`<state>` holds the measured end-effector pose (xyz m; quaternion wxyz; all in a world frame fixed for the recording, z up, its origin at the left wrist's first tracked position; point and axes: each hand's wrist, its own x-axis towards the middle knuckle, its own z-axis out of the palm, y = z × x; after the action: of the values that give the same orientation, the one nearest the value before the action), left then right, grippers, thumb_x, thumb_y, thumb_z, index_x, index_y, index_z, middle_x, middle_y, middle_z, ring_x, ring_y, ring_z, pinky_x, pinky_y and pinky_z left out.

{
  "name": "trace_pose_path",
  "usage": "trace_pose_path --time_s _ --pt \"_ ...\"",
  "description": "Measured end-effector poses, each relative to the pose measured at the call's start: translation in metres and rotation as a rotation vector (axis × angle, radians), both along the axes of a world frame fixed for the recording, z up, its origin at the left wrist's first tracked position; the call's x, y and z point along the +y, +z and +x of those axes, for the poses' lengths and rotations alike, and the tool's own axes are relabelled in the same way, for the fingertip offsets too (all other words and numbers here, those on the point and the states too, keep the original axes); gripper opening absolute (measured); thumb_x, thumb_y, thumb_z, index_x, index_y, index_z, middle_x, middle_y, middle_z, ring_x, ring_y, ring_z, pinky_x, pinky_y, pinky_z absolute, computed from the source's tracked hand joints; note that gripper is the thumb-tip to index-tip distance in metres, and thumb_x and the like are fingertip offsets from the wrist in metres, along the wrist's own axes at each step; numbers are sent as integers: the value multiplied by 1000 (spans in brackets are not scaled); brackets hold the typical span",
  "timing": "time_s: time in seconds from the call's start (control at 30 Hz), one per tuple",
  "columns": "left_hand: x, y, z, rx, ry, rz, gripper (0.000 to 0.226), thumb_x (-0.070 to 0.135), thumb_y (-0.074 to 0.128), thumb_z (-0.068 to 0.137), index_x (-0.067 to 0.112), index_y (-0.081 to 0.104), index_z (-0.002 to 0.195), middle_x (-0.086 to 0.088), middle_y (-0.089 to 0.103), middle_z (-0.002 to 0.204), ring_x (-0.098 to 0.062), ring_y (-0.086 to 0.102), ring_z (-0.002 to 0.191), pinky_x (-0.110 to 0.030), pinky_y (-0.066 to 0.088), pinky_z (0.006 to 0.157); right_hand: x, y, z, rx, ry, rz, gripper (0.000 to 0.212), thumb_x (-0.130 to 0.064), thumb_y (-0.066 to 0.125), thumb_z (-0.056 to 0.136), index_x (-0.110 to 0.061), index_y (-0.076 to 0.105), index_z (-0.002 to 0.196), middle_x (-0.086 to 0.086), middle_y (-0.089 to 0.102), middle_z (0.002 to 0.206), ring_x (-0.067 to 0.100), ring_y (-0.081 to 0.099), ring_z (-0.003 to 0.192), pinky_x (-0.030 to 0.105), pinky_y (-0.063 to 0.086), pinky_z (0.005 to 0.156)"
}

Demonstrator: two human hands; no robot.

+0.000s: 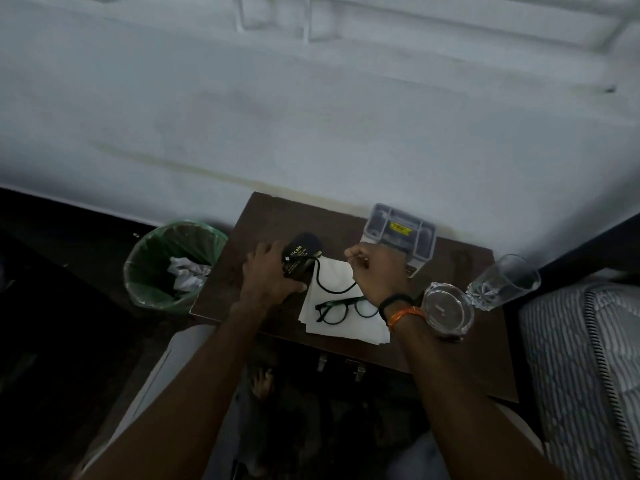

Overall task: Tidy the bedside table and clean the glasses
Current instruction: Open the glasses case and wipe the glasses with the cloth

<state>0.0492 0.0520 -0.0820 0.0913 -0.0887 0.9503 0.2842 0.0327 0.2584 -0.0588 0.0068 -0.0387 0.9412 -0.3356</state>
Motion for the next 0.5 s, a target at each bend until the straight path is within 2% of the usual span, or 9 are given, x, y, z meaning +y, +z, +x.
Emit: trace_pose_path --time_s 0.1,0.23,0.3,0.4,0.5 --pt "-8 -7 -6 -19 -47 40 98 36 92 51 20 43 134 -10 52 132 -36 50 122 -53 48 97 -3 -12 3 81 29 -43 19 -15 58 94 -19 74 103 -2 74 107 17 68 95 33 54 89" --pt "-20 -10 -18 41 -78 106 89 33 85 51 12 49 129 -11 62 122 -31 60 110 -46 55 86 1 -26 7 179 57 -68 16 -15 62 94 -17 76 101 -1 75 104 18 68 85 29 53 86" --pt "-26 -8 -26 58 -47 154 76 25 86 60 8 52 125 -6 63 117 -24 61 103 -38 55 82 0 -26 3 192 103 -70 16 -13 62 94 -17 76 102 0 74 104 19 68 86 30 53 85" --pt "-35 -4 -38 93 -21 208 66 13 86 64 12 57 122 -3 62 112 -15 57 95 -23 46 73 -5 -19 -7 162 177 -60 15 -14 62 93 -17 75 101 0 72 103 17 67 85 25 51 80" --pt "-44 -4 -49 113 34 263 56 16 87 63 21 60 112 1 63 105 -17 60 95 -23 43 69 -9 -17 -15 90 221 -50 12 -16 65 92 -18 75 98 -2 69 104 13 65 79 23 50 76"
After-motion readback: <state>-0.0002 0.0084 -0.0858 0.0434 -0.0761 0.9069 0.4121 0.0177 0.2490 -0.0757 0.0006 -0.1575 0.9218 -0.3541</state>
